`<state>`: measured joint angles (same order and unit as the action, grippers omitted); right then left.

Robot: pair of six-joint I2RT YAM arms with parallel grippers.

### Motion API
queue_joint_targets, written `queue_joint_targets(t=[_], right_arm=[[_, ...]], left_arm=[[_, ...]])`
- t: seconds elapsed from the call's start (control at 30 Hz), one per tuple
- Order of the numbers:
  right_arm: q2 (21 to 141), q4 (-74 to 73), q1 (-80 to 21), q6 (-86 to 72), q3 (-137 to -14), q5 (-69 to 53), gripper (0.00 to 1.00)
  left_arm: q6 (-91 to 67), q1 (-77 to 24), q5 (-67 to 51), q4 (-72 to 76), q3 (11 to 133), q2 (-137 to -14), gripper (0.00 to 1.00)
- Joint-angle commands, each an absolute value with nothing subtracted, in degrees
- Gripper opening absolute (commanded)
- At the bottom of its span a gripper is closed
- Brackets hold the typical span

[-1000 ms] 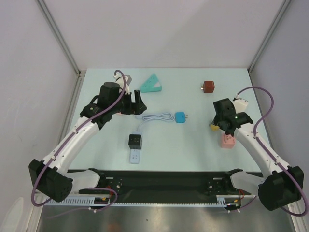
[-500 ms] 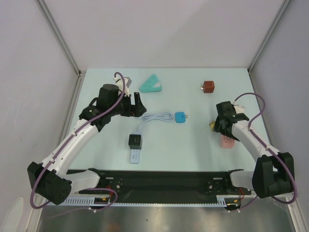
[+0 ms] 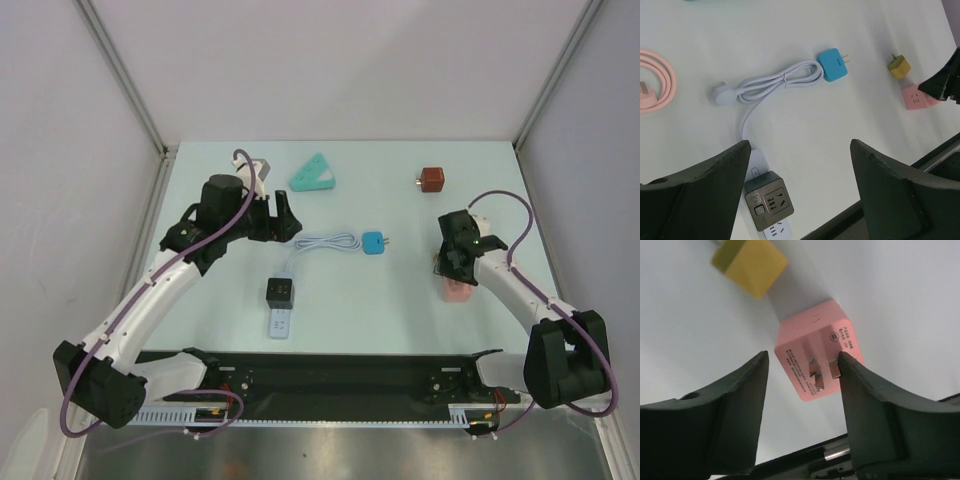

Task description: Insert the plug

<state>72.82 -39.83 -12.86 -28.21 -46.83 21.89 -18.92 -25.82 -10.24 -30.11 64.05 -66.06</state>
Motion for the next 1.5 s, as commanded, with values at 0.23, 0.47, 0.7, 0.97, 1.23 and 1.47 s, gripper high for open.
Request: queue_joint_targets(t=[0.23, 0.47, 0.7, 0.97, 1.23, 1.47], right_arm=[[75.75, -33.67, -25.47, -35.15, -50.35, 17.14, 0.50], [80.25, -36.54, -34.45, -37.01, -60.79, 16.44, 0.54], [67.80, -37.45, -24.21, -29.54, -61.62, 4.94, 0.80], [55.20, -27.08, 3.23, -26.45, -56.25, -19.91, 0.85], [50.72, -22.59, 12.91, -27.33, -55.99, -25.65, 0.88], [49.13, -20.39, 15.03, -29.09, -55.02, -29.00, 0.88]], left_arm=[[-18.37, -26.02, -10.02, -28.65, 63.81, -63.72, 0.86], [-15.65, -26.54, -17.38, -25.58, 63.02, -63.10, 0.83], [2.16, -37.52, -19.24, -16.26, 61.52, -65.20, 0.77], [12.91, -47.28, -20.66, -29.24, 83.37, -91.70, 0.78], [17.31, -54.66, -18.38, -34.27, 95.78, -108.43, 0.82], [18.63, -58.01, -16.17, -35.51, 100.01, -116.71, 0.82]])
